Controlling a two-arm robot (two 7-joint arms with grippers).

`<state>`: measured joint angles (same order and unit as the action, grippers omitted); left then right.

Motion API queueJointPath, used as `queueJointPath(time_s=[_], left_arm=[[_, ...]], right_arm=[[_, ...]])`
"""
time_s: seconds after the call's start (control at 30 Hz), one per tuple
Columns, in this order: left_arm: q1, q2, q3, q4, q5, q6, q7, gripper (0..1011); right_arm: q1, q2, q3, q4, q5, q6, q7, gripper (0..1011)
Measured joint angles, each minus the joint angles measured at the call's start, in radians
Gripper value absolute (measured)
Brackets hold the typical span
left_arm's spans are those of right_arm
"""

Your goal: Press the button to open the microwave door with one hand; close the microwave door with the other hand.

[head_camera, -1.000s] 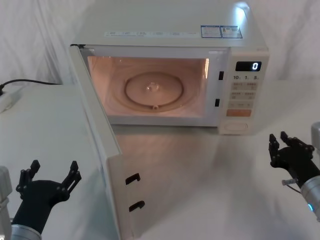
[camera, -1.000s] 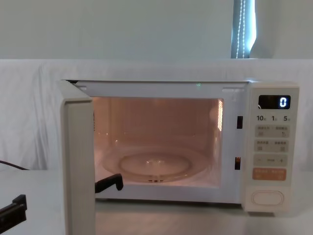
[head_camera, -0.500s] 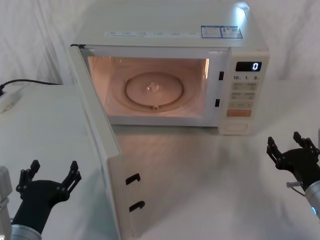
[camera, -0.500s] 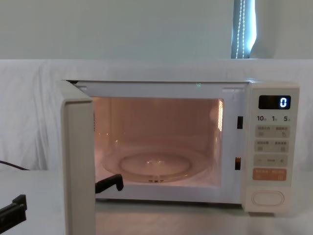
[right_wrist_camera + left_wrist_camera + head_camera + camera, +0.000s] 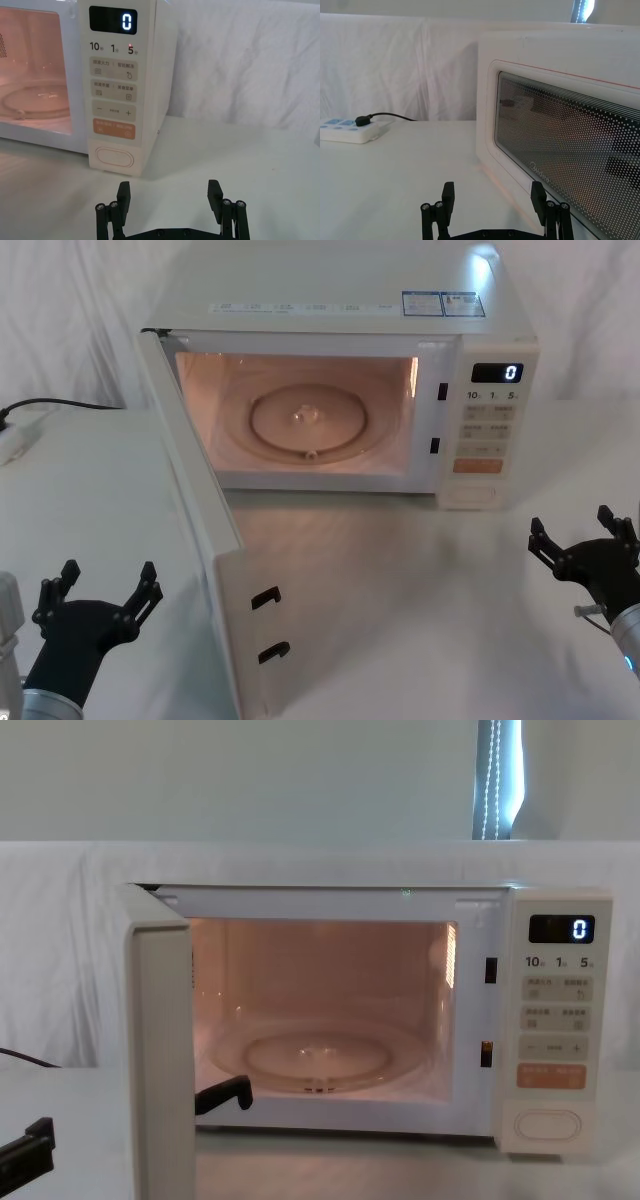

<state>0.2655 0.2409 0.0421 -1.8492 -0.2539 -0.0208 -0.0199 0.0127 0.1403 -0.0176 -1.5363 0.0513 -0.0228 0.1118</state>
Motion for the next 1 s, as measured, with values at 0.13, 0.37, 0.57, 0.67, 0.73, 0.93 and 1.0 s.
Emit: queueJointPath(time_s=[0.13, 0.37, 0.57, 0.67, 0.73, 0.93, 1.0], left_arm=[[0.000, 0.000, 0.000, 0.000, 0.000, 0.000, 0.000, 1001], [0.000, 0.000, 0.000, 0.000, 0.000, 0.000, 0.000, 1001], [0.000, 0.000, 0.000, 0.000, 0.000, 0.000, 0.000, 1001], [0.000, 0.000, 0.000, 0.000, 0.000, 0.000, 0.000, 1001], [0.000, 0.000, 0.000, 0.000, 0.000, 0.000, 0.000, 1001], [0.000, 0.000, 0.000, 0.000, 0.000, 0.000, 0.000, 1001], [0.000, 0.000, 0.000, 0.000, 0.000, 0.000, 0.000, 1001]], right_arm=[[0.000, 0.000, 0.000, 0.000, 0.000, 0.000, 0.000, 1002], [0.001, 0.001, -0.001, 0.000, 0.000, 0.000, 0.001, 1002], [0.001, 0.001, -0.001, 0.000, 0.000, 0.001, 0.001, 1002], [0.001, 0.001, -0.001, 0.000, 0.000, 0.001, 0.001, 1002], [0.001, 0.001, -0.001, 0.000, 0.000, 0.001, 0.001, 1002], [0.001, 0.001, -0.001, 0.000, 0.000, 0.001, 0.002, 1002], [0.001, 0.001, -0.001, 0.000, 0.000, 0.001, 0.002, 1002]])
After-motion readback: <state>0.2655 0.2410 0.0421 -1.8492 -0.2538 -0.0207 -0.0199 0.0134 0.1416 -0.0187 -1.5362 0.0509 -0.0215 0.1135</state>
